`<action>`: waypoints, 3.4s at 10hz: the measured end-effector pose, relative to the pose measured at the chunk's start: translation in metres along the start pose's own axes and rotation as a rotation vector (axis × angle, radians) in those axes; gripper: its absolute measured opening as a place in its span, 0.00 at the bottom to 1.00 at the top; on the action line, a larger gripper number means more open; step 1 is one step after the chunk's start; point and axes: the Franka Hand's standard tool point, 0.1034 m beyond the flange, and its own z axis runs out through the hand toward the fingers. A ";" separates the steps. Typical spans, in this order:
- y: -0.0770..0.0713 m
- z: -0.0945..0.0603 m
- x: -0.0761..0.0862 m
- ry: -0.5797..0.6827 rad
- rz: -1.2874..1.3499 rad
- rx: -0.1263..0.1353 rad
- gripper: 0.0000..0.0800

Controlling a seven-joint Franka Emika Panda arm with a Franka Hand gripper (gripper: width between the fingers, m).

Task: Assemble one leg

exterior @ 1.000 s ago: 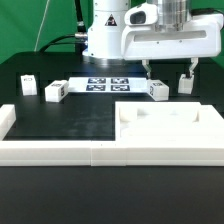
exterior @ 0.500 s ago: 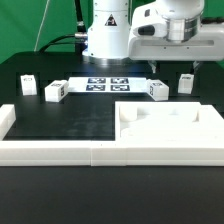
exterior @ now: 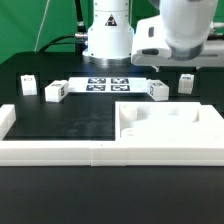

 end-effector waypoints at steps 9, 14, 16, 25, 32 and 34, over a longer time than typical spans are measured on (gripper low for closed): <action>-0.025 0.036 -0.006 -0.073 -0.014 -0.032 0.81; -0.019 0.046 -0.001 -0.073 -0.001 -0.033 0.81; -0.020 0.056 0.001 -0.068 0.004 -0.039 0.81; -0.022 0.060 0.002 -0.071 0.000 -0.043 0.36; -0.019 0.051 -0.005 -0.078 -0.032 -0.043 0.36; -0.023 0.024 -0.023 -0.052 -0.047 -0.052 0.36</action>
Offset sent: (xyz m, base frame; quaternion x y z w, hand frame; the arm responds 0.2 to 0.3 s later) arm -0.0126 0.0202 0.0013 -0.0033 0.0046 0.0147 0.9999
